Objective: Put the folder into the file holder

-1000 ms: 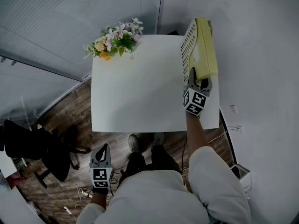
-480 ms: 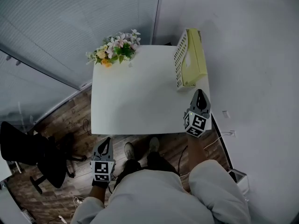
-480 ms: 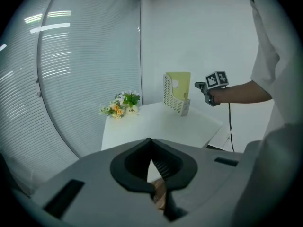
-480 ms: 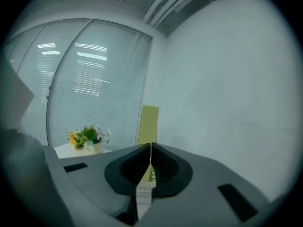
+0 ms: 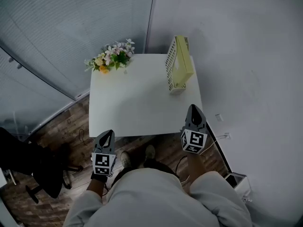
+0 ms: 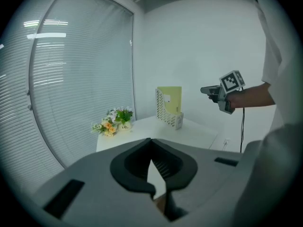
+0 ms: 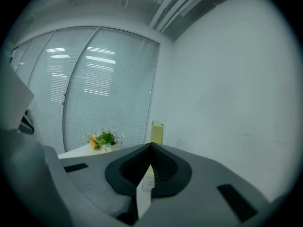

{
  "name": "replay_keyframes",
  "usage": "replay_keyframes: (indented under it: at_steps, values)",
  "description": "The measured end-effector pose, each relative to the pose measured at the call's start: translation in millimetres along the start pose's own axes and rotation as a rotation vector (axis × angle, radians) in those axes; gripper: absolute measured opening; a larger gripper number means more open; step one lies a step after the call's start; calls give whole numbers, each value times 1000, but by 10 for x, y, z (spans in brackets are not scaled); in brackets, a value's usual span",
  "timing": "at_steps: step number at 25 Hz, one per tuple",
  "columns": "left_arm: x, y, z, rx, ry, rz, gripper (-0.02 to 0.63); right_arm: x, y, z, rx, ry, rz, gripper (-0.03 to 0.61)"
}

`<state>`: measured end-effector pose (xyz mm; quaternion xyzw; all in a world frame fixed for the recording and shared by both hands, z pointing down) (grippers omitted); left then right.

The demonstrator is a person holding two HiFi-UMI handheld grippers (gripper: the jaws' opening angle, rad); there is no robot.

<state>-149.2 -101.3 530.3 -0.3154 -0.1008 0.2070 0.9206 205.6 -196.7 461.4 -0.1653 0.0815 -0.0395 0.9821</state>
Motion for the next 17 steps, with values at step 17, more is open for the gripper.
replay_keyframes:
  at_steps: [17]
  values:
    - [182,353,-12,60,-40,33,8,-55,777,84,-11,-9,3,12]
Point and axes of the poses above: the fingertips, and each gripper's own axes: y backward along the fingers, x to its right, z out of its underside, the point moved 1 cm from there along y, backward along the fingers, and after that the axes turned 10 degrees about -x, right-handed, at the moved point
